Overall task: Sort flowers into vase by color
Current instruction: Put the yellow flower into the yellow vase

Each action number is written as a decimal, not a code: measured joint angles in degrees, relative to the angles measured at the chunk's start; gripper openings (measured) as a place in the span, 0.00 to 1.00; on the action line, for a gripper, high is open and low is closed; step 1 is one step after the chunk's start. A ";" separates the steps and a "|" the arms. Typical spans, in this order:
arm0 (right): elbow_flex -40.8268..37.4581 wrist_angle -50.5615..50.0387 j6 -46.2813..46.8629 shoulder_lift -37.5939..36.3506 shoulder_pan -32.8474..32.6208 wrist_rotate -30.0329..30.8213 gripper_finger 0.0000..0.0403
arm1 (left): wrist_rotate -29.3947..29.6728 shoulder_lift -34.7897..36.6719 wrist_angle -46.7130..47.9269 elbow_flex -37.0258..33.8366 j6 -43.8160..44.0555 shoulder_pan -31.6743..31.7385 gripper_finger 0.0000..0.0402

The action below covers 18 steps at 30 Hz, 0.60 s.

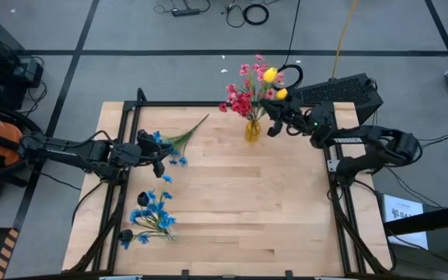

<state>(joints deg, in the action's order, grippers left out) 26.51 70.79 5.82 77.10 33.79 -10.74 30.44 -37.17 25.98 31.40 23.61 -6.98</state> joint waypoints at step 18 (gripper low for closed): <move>0.22 1.02 -2.29 2.52 1.48 -1.70 0.00 | -0.20 0.00 0.00 0.00 0.03 0.00 0.22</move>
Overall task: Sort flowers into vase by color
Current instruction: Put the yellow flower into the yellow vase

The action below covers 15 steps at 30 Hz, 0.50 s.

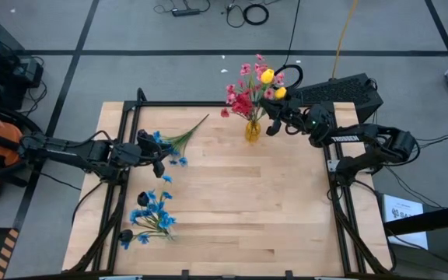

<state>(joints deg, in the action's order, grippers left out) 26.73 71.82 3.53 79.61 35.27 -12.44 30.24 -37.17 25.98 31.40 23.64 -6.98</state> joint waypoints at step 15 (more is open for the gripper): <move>-0.03 -11.74 0.08 0.13 -0.24 -4.23 0.00 | 0.00 0.00 -0.02 0.00 0.02 0.00 0.22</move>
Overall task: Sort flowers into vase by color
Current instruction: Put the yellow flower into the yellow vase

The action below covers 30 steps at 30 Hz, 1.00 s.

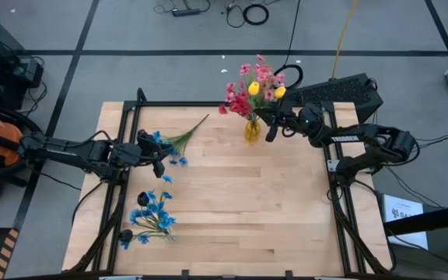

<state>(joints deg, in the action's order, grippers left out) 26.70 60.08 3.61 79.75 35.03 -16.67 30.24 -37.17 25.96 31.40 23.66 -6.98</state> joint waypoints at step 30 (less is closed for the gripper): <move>0.00 -19.34 4.90 -2.76 0.00 0.09 0.03 | 0.00 0.00 -0.13 0.00 0.00 0.00 0.22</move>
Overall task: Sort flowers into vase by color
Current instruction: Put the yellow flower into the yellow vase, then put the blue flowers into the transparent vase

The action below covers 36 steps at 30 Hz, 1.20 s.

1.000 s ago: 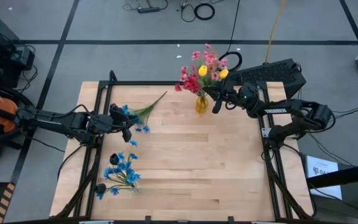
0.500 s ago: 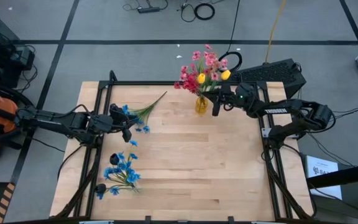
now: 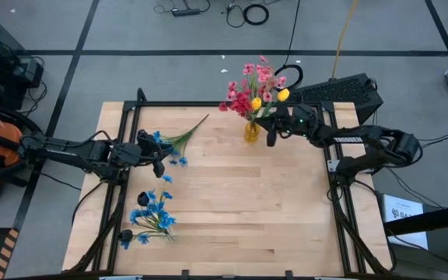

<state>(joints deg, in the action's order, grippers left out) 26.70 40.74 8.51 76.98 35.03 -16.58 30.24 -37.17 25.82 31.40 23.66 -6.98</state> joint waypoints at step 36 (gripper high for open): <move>0.00 -16.92 4.35 -31.36 -6.85 3.17 0.27 | -13.27 -28.61 -4.53 19.46 3.69 27.64 0.22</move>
<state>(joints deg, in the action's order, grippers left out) 26.70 23.82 12.86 45.63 28.18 -13.41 16.97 -65.78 21.30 50.86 27.35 20.65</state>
